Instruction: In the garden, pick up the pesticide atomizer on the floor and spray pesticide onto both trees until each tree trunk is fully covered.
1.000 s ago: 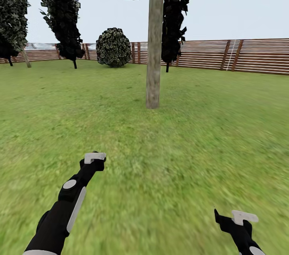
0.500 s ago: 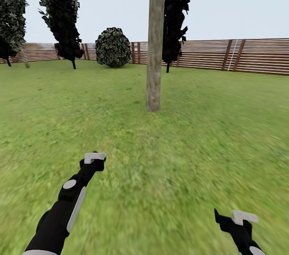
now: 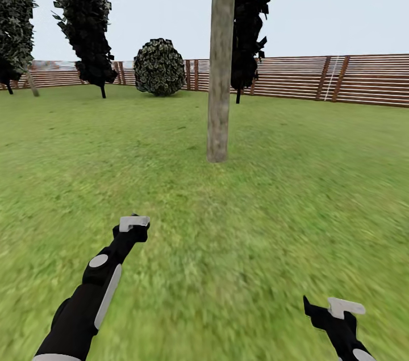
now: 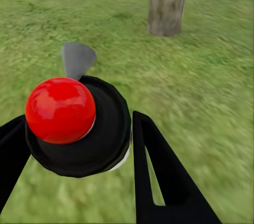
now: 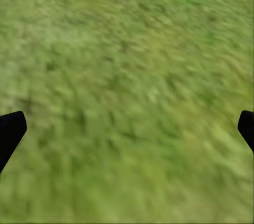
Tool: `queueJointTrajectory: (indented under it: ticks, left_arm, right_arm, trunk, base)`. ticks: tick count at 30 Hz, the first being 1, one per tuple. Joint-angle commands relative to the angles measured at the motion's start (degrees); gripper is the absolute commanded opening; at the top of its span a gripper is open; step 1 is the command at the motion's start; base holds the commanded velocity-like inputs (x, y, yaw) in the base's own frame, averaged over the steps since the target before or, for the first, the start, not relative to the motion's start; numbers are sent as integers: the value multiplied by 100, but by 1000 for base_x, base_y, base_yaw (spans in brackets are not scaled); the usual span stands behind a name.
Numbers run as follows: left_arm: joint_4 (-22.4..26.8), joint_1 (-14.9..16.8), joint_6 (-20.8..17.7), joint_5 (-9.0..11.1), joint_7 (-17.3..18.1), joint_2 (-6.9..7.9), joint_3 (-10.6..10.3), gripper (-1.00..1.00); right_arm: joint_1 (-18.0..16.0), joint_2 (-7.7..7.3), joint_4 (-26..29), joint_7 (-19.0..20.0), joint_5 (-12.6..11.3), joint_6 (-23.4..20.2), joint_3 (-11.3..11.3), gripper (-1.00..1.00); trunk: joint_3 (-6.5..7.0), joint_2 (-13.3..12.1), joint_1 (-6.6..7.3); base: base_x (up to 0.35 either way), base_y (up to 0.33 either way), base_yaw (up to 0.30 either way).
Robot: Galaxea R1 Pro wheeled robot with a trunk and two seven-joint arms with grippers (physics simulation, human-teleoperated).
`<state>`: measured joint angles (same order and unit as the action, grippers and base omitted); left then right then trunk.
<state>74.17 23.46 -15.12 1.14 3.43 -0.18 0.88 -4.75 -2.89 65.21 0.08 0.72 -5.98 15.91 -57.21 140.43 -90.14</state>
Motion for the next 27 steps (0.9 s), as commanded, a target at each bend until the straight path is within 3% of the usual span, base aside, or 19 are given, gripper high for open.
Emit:
queueJointTrajectory:
  ticks: [1, 13, 27]
  left_arm:
    - [1, 0, 0, 0, 0, 0, 0, -100]
    - [1, 0, 0, 0, 0, 0, -3, -100]
    - [1, 0, 0, 0, 0, 0, -5, -100]
  right_arm:
    - [0, 0, 0, 0, 1, 0, 0, 100]
    - [0, -1, 0, -2, 4, 0, 0, 100]
    - [0, -1, 14, 1, -1, -1, 0, 100]
  trunk:
    - [0, 0, 0]
    - [0, 0, 0]
    - [0, 0, 0]
  base:
    - [337, 0, 0]
    - [337, 14, 0]
    - [321, 149, 0]
